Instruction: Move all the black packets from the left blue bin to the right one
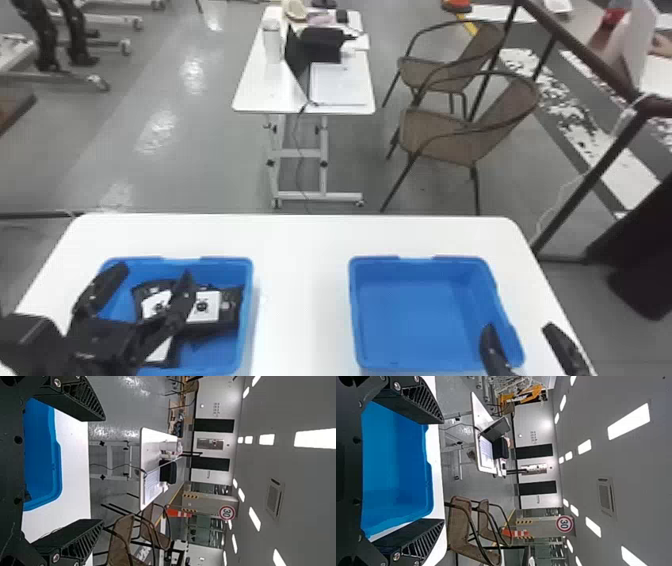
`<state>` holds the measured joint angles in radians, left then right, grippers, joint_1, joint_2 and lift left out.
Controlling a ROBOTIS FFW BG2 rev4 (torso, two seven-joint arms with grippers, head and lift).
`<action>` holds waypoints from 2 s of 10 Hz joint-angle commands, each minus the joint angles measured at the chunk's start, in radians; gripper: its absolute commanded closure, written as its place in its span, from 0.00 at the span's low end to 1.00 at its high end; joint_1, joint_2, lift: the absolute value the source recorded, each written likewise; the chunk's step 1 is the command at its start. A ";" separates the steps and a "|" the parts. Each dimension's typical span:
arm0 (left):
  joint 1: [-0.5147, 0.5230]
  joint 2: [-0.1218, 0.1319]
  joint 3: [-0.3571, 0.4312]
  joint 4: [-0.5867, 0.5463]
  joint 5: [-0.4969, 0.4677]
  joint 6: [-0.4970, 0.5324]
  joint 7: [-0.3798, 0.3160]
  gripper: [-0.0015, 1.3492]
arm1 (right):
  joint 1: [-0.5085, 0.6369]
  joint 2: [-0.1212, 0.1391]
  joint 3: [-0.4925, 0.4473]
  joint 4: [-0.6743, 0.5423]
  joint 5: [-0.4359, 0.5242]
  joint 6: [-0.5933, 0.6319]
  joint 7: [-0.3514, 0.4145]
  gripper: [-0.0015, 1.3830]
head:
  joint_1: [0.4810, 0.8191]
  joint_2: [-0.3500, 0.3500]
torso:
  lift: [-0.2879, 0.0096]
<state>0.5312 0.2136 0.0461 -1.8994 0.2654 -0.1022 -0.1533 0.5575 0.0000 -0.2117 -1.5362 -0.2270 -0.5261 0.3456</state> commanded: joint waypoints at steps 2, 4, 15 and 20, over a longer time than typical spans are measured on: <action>0.000 0.003 0.000 0.000 0.001 0.004 0.000 0.08 | -0.001 0.001 0.002 0.002 0.000 0.000 0.000 0.10 | 0.63 0.40 | 0.97; 0.004 0.009 0.000 -0.003 0.005 -0.001 -0.002 0.08 | 0.004 0.001 0.003 0.001 0.003 0.000 0.000 0.10 | 0.63 0.40 | 0.97; -0.076 0.020 0.052 0.063 0.021 0.203 -0.046 0.09 | -0.030 0.001 0.012 0.024 0.001 0.000 0.001 0.10 | 0.63 0.44 | 0.97; -0.257 0.010 0.115 0.252 -0.186 0.432 -0.311 0.09 | -0.037 0.001 0.021 0.028 -0.002 0.009 0.001 0.10 | 0.63 0.50 | 0.97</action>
<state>0.3002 0.2266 0.1598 -1.6748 0.1131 0.3107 -0.4620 0.5220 0.0000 -0.1911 -1.5090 -0.2276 -0.5169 0.3466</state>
